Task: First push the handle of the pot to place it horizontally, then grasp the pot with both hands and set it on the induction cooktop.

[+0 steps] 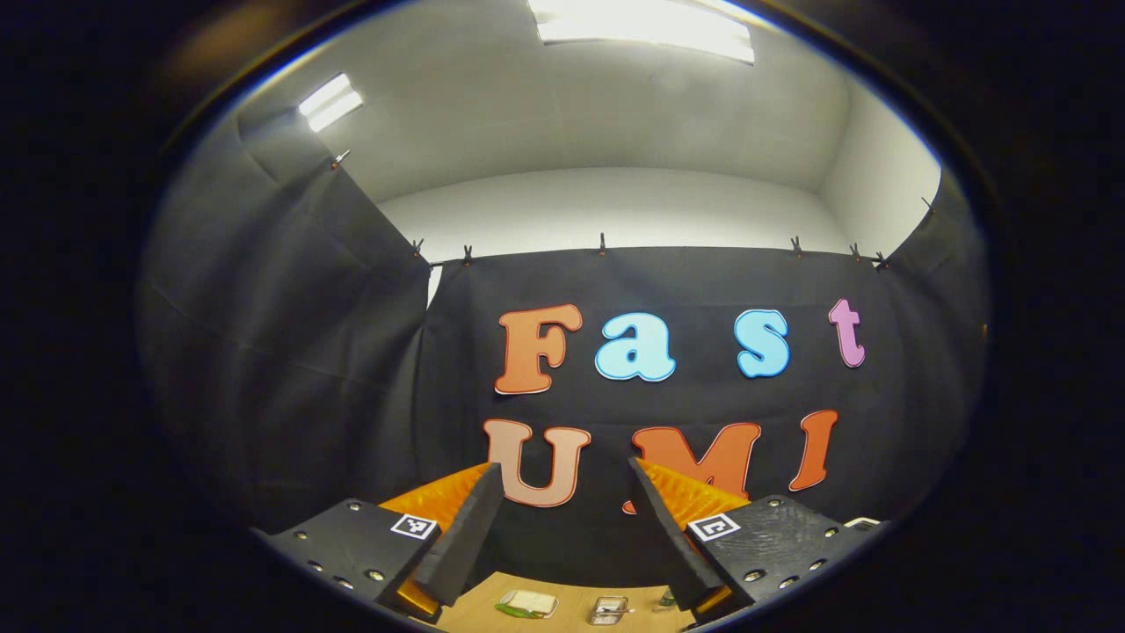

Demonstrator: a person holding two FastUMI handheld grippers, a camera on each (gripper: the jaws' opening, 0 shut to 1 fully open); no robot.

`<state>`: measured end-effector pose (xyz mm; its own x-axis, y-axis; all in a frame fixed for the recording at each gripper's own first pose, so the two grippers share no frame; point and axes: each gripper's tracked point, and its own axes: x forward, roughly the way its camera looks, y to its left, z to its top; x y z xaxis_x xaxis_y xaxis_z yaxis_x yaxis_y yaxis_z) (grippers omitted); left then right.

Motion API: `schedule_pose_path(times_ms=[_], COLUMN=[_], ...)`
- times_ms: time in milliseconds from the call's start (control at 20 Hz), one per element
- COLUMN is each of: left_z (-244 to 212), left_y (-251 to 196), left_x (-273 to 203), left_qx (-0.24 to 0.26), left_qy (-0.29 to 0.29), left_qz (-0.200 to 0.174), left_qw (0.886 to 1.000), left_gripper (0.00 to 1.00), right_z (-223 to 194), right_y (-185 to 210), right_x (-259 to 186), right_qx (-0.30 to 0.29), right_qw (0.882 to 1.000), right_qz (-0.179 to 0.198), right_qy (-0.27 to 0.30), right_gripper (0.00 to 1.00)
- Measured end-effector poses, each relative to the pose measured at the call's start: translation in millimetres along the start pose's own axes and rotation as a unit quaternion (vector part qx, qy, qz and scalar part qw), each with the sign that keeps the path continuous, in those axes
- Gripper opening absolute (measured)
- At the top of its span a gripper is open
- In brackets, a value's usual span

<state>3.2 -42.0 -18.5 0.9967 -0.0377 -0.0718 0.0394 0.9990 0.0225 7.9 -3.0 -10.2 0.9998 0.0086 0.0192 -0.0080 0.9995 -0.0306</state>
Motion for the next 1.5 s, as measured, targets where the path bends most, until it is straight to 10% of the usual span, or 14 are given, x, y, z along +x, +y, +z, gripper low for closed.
schedule_pose_path(times_ms=[700,1100,1500], left_z=[-45,-122,-251], left_y=[-78,-154,-197], left_x=[0,-26,-96], left_qx=[-0.062,0.001,0.138], left_qy=[0.060,0.160,0.325], left_qz=[-0.098,-0.190,-0.288], left_qw=[0.991,0.969,0.890], left_gripper=[0.89,0.92,0.13], right_z=[-13,-28,-65], right_y=[-10,-46,-46], right_x=[0,-27,-31], right_qx=[-0.007,0.014,-0.005], right_qw=[1.000,0.999,0.999], right_qz=[-0.006,-0.034,-0.039], right_qy=[-0.001,-0.024,-0.001], right_gripper=[0.95,0.95,0.95])
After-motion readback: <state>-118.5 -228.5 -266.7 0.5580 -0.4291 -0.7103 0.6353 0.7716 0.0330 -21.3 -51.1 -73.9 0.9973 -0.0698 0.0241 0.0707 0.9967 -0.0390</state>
